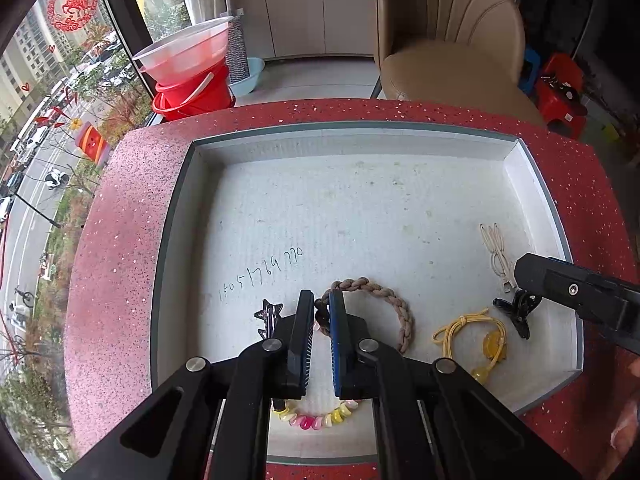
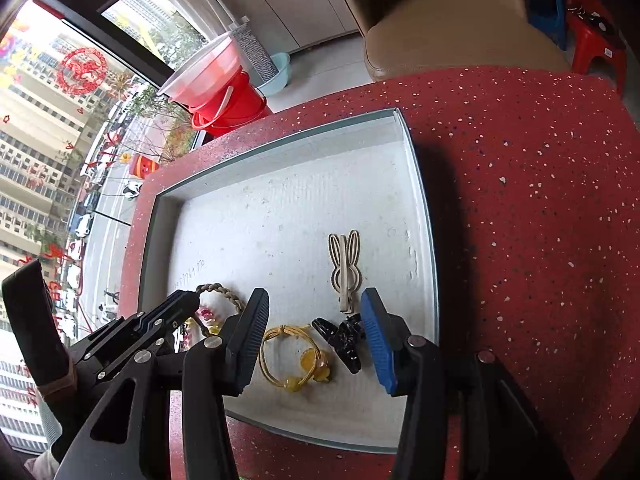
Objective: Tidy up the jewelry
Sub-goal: 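Open the right tool releasing the bunny clip while the left tool drops the braided bracelet in the tray, then move both tools back from the tray toward the remaining jewelry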
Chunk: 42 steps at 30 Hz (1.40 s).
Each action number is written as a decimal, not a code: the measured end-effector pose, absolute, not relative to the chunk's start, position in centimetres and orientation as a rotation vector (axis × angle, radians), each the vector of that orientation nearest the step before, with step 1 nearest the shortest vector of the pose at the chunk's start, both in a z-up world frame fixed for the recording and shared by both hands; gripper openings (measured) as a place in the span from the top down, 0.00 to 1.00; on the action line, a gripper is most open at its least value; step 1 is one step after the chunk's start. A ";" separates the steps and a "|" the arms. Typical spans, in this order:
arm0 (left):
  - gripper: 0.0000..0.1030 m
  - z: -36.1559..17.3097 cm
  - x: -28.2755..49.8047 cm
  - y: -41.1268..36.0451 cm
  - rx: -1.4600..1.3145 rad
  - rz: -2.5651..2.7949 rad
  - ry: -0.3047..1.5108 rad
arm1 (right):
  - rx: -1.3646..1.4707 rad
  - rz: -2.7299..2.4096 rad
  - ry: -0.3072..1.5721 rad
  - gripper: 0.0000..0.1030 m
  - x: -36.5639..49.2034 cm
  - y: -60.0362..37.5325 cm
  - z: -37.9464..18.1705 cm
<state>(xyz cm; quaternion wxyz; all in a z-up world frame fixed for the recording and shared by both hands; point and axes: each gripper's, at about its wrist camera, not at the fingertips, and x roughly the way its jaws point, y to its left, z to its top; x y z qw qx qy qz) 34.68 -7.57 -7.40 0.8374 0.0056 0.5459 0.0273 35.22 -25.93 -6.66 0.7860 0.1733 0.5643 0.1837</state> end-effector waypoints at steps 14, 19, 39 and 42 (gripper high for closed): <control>0.75 -7.1 34.5 -6.6 -0.042 0.020 1.144 | 0.432 0.388 1.161 0.50 31.5 -27.0 -4.0; 0.00 -6.8 34.3 -6.2 -0.067 0.008 1.119 | 0.460 0.388 1.153 0.50 29.8 -27.7 -3.5; 0.00 -5.1 26.2 -3.0 0.003 0.055 1.114 | 0.447 0.423 1.177 0.00 21.6 -27.3 -4.0; 0.00 -6.1 23.9 -2.5 0.005 0.061 1.152 | 0.415 0.416 1.215 0.00 20.0 -26.8 -4.7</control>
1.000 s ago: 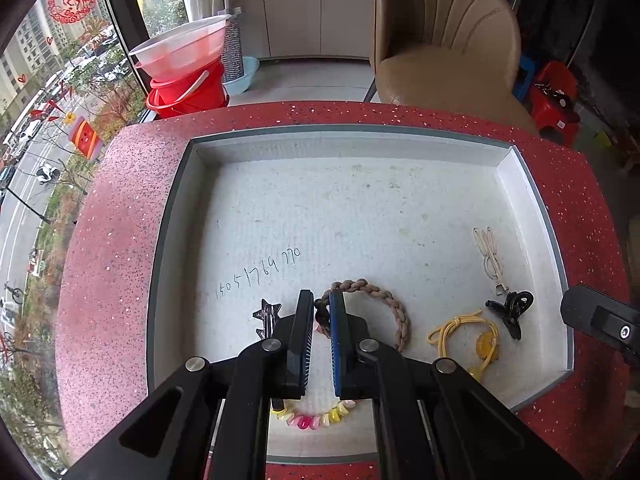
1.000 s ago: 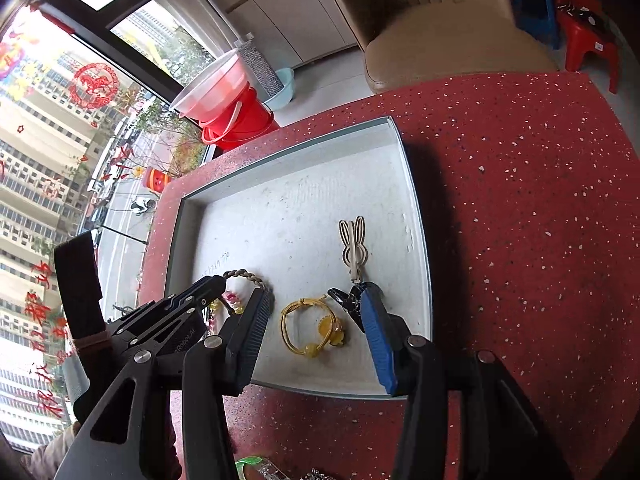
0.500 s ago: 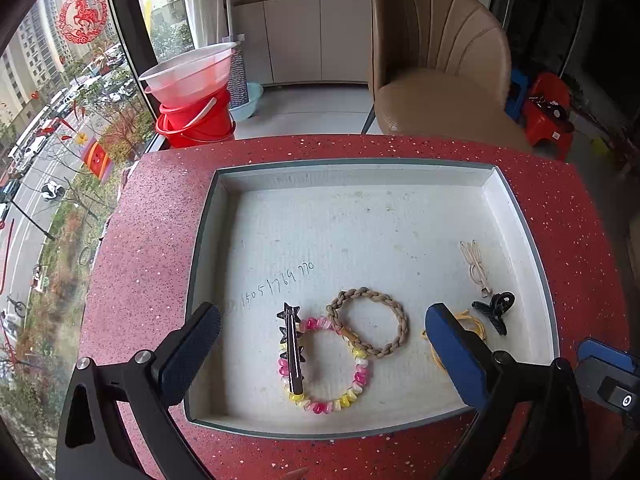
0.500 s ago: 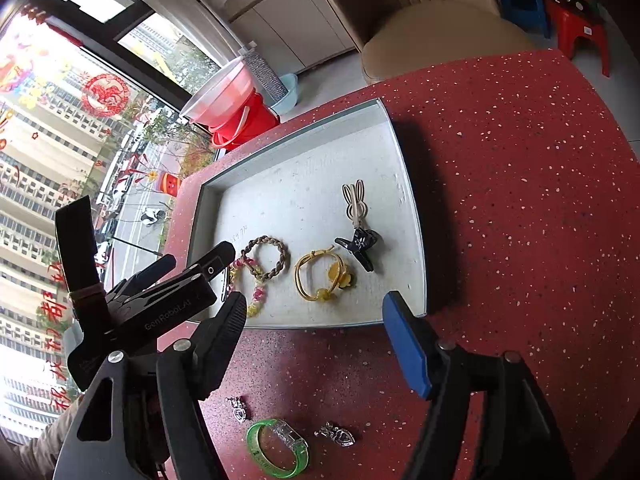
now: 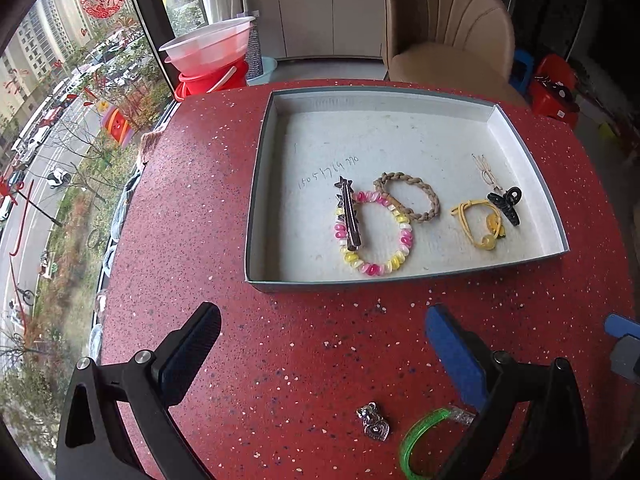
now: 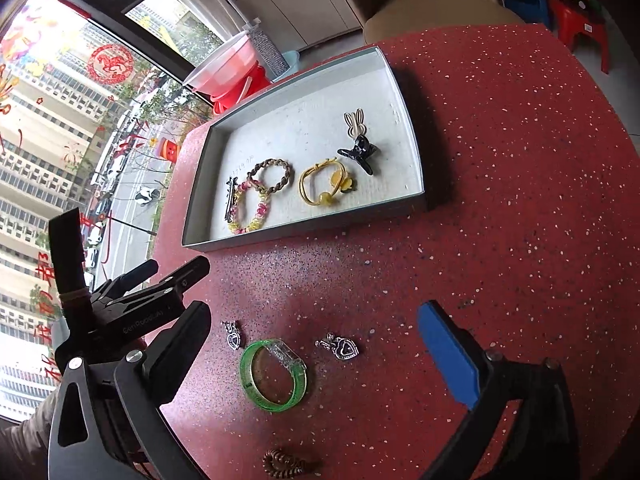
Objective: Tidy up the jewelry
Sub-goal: 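Move both tools back from the tray toward the remaining jewelry, then grasp the brown coil hair tie with the right tool while the left tool grasps the silver heart pendant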
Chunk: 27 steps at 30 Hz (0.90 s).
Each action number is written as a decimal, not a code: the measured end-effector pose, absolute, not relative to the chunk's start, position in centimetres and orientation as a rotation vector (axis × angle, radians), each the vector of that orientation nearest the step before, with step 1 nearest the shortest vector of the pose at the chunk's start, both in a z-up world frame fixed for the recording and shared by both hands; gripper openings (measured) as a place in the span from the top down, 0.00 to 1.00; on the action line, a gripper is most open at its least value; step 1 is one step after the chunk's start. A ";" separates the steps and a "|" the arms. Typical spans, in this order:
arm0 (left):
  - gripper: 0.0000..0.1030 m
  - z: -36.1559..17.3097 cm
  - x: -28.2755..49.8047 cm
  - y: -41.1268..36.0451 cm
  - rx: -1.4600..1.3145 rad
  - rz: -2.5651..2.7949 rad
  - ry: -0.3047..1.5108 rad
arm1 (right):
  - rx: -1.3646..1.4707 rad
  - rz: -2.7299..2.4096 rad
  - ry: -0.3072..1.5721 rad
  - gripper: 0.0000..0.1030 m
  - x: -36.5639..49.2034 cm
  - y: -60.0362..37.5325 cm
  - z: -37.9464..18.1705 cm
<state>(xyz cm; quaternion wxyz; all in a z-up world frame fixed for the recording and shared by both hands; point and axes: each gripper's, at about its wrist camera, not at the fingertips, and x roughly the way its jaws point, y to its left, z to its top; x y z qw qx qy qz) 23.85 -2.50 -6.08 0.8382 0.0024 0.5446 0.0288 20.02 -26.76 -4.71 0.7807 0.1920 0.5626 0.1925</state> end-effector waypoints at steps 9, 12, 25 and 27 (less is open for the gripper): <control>0.00 -9.3 18.9 -0.9 -0.088 0.100 1.271 | 0.310 0.394 1.331 0.00 14.2 -24.6 -7.5; 0.00 -9.8 18.0 -0.6 -0.110 0.105 1.288 | 0.300 0.380 1.367 0.00 12.6 -24.2 -8.4; 0.00 -10.7 16.9 -0.8 -0.163 0.114 1.324 | 0.189 0.312 1.452 0.00 7.6 -22.6 -10.9; 0.00 -10.6 16.9 -0.9 -0.169 0.113 1.323 | 0.176 0.308 1.459 0.00 7.2 -22.4 -11.1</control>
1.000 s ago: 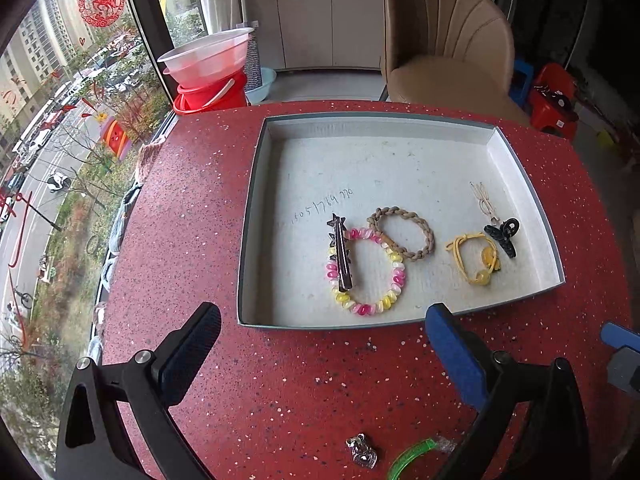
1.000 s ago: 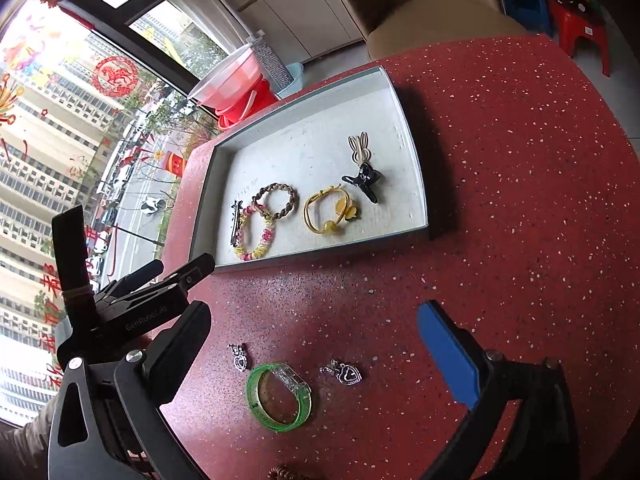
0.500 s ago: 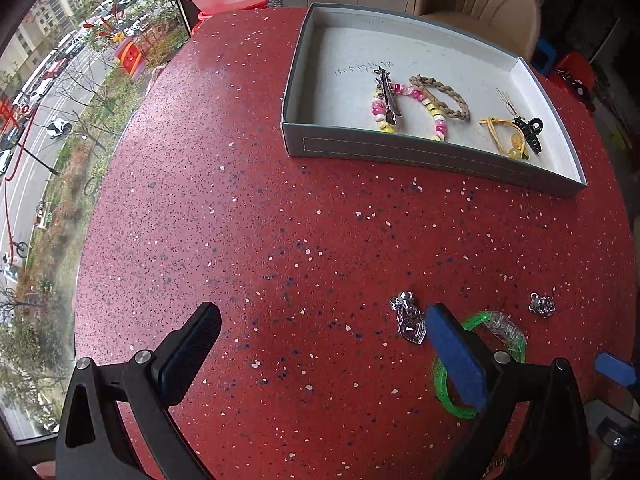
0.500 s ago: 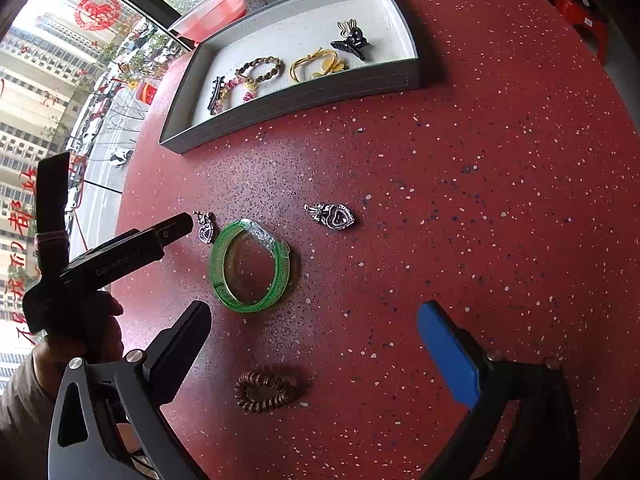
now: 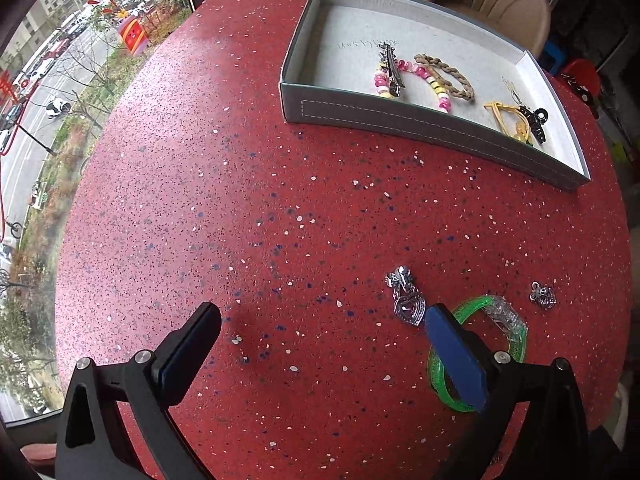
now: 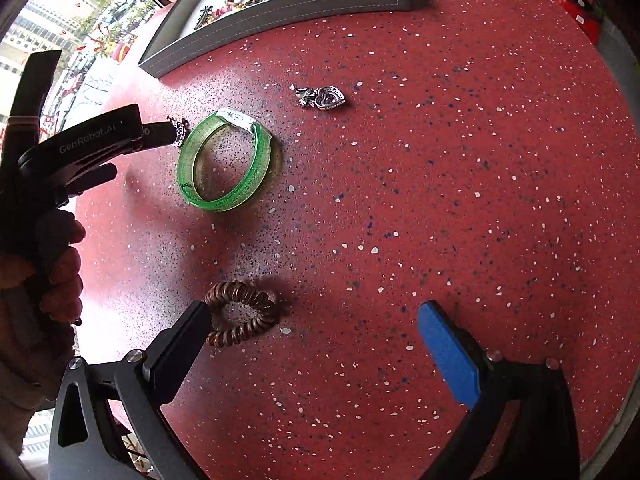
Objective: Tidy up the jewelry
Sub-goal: 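Grasp the brown coil hair tie with the right tool while the left tool grasps the silver heart pendant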
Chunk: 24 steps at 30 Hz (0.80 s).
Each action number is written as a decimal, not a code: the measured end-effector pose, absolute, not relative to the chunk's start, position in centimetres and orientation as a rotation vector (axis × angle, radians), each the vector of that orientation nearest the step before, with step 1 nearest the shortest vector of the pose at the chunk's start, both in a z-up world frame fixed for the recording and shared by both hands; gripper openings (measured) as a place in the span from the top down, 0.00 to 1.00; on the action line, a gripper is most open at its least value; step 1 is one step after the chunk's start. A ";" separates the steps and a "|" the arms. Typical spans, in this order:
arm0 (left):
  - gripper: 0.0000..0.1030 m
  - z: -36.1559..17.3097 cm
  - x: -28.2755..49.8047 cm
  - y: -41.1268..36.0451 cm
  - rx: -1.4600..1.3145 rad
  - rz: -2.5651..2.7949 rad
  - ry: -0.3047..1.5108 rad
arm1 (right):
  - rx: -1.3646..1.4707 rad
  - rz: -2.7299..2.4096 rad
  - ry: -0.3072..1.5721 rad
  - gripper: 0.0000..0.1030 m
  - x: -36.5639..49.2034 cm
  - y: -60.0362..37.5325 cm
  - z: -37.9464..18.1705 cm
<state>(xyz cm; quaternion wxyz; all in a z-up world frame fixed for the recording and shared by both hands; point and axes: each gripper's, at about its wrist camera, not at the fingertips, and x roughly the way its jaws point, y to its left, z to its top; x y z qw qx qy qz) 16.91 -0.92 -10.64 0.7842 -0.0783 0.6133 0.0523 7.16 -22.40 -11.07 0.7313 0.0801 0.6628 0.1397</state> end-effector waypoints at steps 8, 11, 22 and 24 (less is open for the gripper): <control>0.00 -11.2 16.8 -1.7 -0.150 0.120 1.360 | 0.095 0.303 1.446 0.01 6.3 -20.6 -11.0; 0.00 -11.4 16.6 -2.1 -0.108 0.128 1.353 | 0.049 0.312 1.430 0.09 6.4 -19.7 -10.9; 0.00 -11.2 16.5 -3.7 -0.092 0.113 1.348 | -0.073 0.353 1.384 0.45 6.4 -15.9 -10.8; 0.00 -11.3 17.0 -3.9 -0.086 0.106 1.350 | -0.083 0.366 1.380 0.55 6.0 -15.6 -10.4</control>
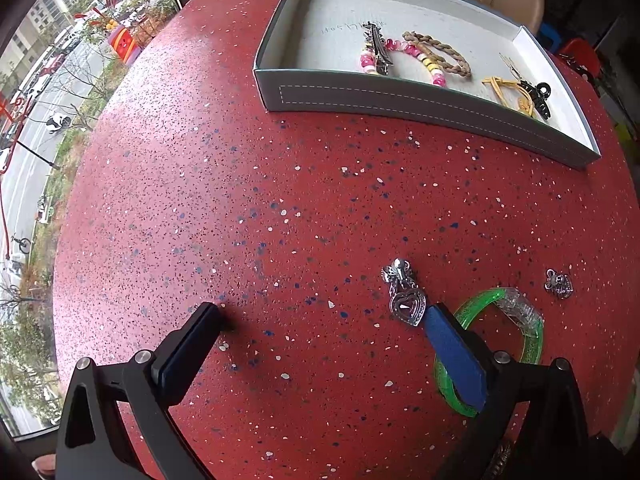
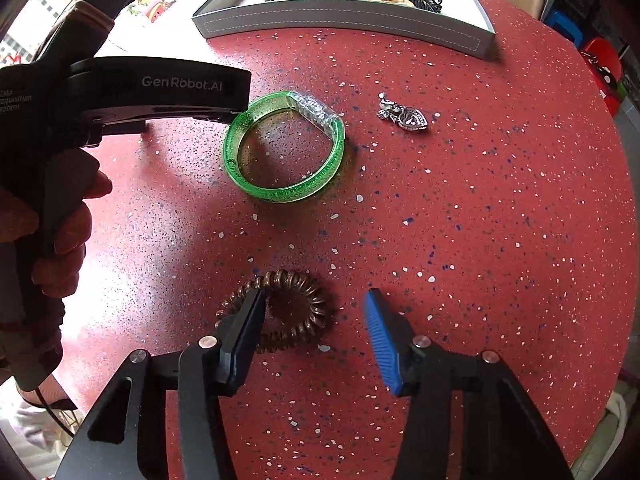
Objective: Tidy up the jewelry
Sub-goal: 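Grasp the brown coil hair tie with the right tool while the left tool grasps the silver heart pendant, then carry the coil hair tie and heart pendant with both tools over the tray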
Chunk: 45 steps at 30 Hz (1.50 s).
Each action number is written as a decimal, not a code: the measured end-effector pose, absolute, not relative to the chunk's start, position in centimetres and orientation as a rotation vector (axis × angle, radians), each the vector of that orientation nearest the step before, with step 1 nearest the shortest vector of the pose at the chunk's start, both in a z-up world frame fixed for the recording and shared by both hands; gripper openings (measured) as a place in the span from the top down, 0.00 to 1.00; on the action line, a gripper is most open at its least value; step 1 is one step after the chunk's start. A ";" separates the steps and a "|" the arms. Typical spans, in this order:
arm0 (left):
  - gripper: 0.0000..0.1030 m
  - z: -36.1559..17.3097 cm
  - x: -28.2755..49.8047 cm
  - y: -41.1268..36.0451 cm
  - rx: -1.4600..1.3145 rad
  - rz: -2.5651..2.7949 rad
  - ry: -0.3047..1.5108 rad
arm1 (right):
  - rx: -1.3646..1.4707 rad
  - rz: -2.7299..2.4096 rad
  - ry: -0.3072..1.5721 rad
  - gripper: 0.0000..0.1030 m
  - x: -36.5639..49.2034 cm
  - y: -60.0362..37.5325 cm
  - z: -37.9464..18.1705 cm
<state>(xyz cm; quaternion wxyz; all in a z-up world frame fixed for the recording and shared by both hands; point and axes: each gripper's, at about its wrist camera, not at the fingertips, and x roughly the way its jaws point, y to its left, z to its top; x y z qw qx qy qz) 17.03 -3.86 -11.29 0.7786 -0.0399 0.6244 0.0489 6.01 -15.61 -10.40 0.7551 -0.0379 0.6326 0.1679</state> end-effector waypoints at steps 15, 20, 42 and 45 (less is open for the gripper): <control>0.62 -8.8 16.9 -7.0 -0.001 -0.016 1.299 | -0.060 0.357 1.376 0.86 6.2 -17.2 -10.0; 0.65 -8.2 16.6 -6.9 -0.051 -0.055 1.298 | -0.010 0.363 1.376 0.86 6.4 -18.7 -9.7; 0.65 -4.2 16.9 -2.4 -0.135 -0.093 1.219 | 0.243 0.365 1.308 0.86 12.2 -26.0 -5.1; 0.65 -3.6 17.7 -2.4 -0.132 -0.094 1.202 | 0.257 0.360 1.290 0.86 12.7 -26.6 -4.4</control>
